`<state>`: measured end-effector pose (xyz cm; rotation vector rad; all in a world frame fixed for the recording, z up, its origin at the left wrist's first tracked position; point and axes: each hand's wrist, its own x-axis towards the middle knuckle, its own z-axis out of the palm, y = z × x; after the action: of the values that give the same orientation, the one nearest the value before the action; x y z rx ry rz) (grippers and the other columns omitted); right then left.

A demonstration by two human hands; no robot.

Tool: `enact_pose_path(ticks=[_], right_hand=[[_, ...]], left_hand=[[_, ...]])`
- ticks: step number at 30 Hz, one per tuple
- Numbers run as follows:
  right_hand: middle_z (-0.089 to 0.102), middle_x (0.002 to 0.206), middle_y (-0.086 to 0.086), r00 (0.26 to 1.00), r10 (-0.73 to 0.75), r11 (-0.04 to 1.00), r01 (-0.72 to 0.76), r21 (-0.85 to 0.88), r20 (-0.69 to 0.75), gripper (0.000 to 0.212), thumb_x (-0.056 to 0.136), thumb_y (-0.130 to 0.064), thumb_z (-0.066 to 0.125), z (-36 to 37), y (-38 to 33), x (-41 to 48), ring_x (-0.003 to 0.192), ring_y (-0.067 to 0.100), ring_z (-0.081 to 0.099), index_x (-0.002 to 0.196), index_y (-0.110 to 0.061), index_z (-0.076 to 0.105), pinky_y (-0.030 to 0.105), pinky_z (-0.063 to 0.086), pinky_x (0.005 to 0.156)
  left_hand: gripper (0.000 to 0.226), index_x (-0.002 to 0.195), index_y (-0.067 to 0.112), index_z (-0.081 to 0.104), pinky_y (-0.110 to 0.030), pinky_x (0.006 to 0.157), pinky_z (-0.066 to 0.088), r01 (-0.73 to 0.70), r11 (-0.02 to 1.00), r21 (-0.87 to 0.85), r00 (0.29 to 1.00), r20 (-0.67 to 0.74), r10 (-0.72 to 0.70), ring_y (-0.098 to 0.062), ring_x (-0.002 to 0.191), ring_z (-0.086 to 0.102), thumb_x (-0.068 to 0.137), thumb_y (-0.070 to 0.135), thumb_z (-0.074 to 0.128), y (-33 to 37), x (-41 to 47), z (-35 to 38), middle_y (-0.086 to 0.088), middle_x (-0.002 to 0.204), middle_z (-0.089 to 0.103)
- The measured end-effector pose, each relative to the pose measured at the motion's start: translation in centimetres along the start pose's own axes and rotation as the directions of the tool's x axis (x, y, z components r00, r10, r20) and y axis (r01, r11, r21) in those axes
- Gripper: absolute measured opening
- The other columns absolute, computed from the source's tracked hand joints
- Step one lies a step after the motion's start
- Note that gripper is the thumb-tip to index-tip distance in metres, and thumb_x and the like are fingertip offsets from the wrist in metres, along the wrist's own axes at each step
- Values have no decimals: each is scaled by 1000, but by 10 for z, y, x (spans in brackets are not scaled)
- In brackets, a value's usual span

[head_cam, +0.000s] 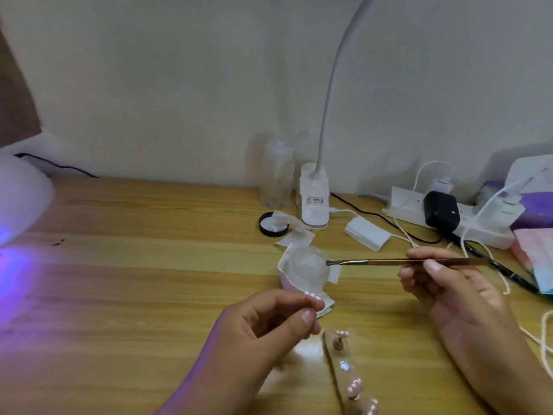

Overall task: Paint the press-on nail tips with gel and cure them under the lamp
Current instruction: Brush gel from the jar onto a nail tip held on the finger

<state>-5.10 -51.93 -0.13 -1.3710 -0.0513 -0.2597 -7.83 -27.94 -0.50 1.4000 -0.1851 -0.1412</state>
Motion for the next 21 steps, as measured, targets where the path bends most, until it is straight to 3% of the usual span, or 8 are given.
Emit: enact_pose_path(ticks=[7,12,21], right_hand=[[73,84,7,998,19,999,-17,-39,58,24,80,-19,56,-2,6,4,80,15,69,88,-19,79,21,56,74],[71,86,0,1000,-2,1000,1,28,30,32,92,-7,49,-6,7,3,80,11,67,84,-21,77,21,55,73],[65,70,0,995,97,973,-91,211,-21,13,80,-28,64,-3,2,0,64,9,63,77,-21,75,20,54,60]], left_hand=[[16,83,30,79,-8,64,47,3,999,41,1000,0,-3,0,71,67,72,27,68,-2,0,1,2,73,73],[16,86,31,78,-9,67,48,-5,997,82,1000,0,5,-1,74,67,73,29,68,-2,-2,1,1,77,75],[25,79,25,75,-12,63,48,2,996,90,1000,29,-5,-4,67,65,58,39,76,-5,-2,2,1,71,72]])
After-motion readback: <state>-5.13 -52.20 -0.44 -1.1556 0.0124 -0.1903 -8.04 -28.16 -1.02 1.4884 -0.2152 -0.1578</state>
